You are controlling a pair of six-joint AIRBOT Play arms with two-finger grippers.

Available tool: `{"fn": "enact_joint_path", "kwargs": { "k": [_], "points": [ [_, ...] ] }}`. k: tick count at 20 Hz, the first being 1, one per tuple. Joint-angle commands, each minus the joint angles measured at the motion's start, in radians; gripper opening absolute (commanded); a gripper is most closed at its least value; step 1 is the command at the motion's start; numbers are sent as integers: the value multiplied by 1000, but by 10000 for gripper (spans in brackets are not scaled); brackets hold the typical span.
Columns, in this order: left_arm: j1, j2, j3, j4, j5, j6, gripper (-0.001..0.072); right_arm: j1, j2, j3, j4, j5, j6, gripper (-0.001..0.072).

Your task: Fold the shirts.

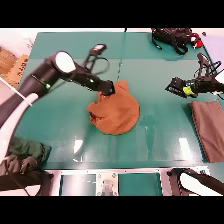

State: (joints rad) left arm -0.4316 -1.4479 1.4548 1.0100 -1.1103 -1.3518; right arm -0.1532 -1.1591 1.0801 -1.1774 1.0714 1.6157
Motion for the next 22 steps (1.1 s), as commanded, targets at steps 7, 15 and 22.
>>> {"fn": "enact_joint_path", "kwargs": {
  "k": [7,15,22],
  "points": [
    [253,-19,-201,36,-256,-71,720,-10,-210,-2,212,29,-138,376],
    [227,-28,-469,-274,179,83,719,200,-455,-2,314,37,-285,375],
    [145,-94,-427,-283,173,108,22,286,-476,14,314,16,-292,34]
  ]
}}
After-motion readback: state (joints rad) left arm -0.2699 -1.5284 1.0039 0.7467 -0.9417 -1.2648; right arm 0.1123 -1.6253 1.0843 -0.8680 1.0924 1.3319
